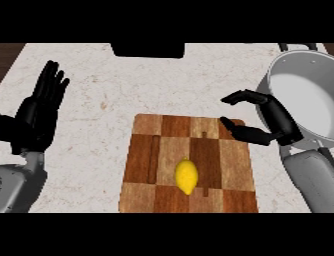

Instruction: Pick the lemon from the cutting board and place it in the pot

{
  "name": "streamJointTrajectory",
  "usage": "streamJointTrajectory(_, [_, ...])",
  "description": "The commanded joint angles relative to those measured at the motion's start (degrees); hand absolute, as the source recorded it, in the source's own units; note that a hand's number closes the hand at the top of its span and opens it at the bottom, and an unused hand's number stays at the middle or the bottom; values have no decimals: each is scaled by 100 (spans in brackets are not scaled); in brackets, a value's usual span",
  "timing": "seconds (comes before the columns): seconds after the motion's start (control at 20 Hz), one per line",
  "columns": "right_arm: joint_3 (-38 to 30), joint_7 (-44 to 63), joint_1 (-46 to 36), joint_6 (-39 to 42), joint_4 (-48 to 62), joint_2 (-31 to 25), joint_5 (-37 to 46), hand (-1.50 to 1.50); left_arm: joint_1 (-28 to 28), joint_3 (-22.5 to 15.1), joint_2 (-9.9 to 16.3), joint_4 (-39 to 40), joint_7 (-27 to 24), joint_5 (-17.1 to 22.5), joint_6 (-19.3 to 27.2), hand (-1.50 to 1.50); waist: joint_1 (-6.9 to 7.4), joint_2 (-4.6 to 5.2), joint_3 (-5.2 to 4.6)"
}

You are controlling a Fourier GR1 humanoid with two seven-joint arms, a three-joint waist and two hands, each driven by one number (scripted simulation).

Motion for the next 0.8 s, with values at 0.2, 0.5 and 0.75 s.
streamJointTrajectory(0.2, [-25,-2375,-122,-144,1178,409,468,-150,92,392,240,121,433,16,-151,0,-195,-11,18])
streamJointTrajectory(0.5, [397,-652,-405,777,-232,-109,693,-150,125,404,187,-163,699,-196,5,0,-260,-47,10])
streamJointTrajectory(0.75, [1147,792,-709,1809,-833,-525,1028,-150,403,433,186,-329,521,-204,-15,0,-246,-85,-3])
